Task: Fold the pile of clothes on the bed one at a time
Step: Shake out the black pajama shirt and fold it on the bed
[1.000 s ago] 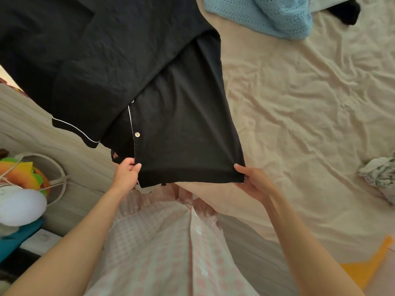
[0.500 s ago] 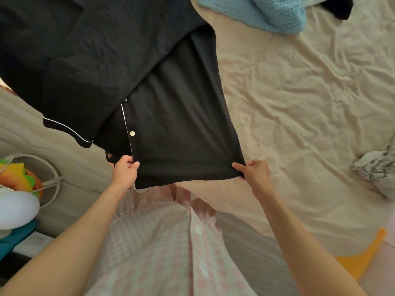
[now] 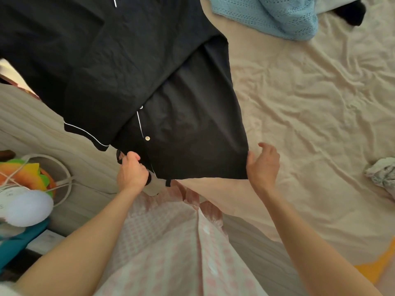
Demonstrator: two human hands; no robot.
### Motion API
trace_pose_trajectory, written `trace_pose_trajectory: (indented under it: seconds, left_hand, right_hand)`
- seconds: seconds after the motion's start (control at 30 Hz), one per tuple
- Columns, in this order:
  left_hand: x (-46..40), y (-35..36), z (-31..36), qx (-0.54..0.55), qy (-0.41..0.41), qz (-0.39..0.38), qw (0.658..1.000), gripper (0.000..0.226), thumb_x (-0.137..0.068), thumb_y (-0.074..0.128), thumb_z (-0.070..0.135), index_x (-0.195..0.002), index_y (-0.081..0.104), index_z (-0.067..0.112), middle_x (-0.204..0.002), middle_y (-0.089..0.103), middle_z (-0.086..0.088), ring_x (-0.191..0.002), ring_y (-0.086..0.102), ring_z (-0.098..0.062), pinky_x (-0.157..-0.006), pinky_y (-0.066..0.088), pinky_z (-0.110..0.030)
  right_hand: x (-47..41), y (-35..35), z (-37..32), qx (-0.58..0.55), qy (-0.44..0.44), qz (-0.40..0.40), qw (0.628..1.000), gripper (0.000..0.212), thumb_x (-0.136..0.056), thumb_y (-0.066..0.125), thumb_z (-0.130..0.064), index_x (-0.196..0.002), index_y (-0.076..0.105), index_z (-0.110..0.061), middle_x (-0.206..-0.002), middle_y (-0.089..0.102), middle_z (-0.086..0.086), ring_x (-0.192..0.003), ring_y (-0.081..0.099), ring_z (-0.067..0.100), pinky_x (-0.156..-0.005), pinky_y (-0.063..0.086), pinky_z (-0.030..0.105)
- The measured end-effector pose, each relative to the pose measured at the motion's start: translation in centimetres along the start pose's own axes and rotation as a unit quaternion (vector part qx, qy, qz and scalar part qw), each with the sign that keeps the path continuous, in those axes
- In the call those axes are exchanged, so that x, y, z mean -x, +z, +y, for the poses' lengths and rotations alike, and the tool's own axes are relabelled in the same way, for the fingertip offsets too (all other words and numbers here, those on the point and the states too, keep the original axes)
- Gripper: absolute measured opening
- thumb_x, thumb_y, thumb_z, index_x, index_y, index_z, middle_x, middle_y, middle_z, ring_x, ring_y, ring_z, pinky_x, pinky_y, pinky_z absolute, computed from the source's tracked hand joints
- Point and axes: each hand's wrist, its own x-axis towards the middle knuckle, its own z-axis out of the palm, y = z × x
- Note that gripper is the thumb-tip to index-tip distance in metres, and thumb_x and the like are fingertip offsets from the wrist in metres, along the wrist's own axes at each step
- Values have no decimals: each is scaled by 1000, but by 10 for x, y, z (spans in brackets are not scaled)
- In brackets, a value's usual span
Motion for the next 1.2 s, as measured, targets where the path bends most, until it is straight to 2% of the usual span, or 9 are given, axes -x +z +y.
trace_pose_trajectory:
  seconds: [0.07,0.13,0.23,0.33,0.47,0.6,0.73,0.9,1.2]
  left_hand:
    - [6,-11,5,-15,122,93,988,26,-89,50,3,-114,49,8,-115,51,-14,-98,54,-30,-75,49,-41]
    - [4,-23,8,-58,215,133,966,42,-86,51,-1,-127,46,6,-131,46,-16,-119,45,-33,-93,43,-42]
    - [-12,-43,10,-161,239,93,953,67,-91,49,5,-149,17,15,-157,9,-10,-145,6,-28,-115,16,-40]
    - [-38,-58,3,-155,193,-26,969,65,-96,45,13,-150,11,20,-159,0,-5,-146,1,-24,-116,15,-40]
    - [-69,-87,-15,-46,170,-166,970,42,-98,43,15,-140,40,14,-150,32,-7,-138,30,-21,-112,28,-35]
    - [-113,-149,-34,185,91,-10,978,27,-97,45,10,-122,56,14,-128,54,-5,-117,51,-16,-88,40,-22]
    - [-178,-233,-63,278,20,99,955,32,-96,46,6,-128,47,9,-130,51,-9,-118,49,-18,-86,38,-19]
    - [-252,-316,-89,241,53,167,955,54,-96,50,14,-145,27,14,-149,29,-8,-136,32,-21,-110,32,-34]
    - [-372,-392,-83,107,116,129,979,70,-92,57,16,-149,16,16,-154,20,-9,-141,20,-26,-114,25,-43]
  right_hand:
    - [4,6,-23,41,-157,17,987,45,-96,51,-23,-137,44,-6,-145,40,14,-137,32,32,-113,27,44]
    - [6,17,-52,80,-249,-2,965,51,-97,49,-26,-144,37,-11,-153,29,13,-144,21,31,-117,18,46]
    - [9,39,-97,127,-325,-38,936,58,-96,47,-34,-148,27,-19,-157,20,10,-146,12,29,-115,10,48]
    - [11,59,-139,181,-376,-89,904,60,-96,43,-41,-150,22,-23,-158,15,8,-146,9,29,-114,6,50]
    - [13,77,-188,248,-326,-166,897,50,-98,38,-44,-143,38,-22,-158,15,7,-147,2,27,-115,-1,52]
    - [25,74,-253,162,-292,-1,943,35,-95,50,-34,-121,60,-12,-133,53,10,-134,38,27,-114,18,53]
    - [33,86,-339,155,-374,-43,913,51,-98,44,-37,-144,36,-16,-152,31,9,-144,20,27,-115,13,51]
    - [40,118,-430,192,-429,-109,876,61,-99,36,-42,-152,11,-24,-160,2,6,-147,-3,28,-116,11,52]
    - [29,155,-476,222,-379,-191,878,64,-98,34,-47,-152,4,-29,-160,-8,3,-146,-9,30,-115,12,54]
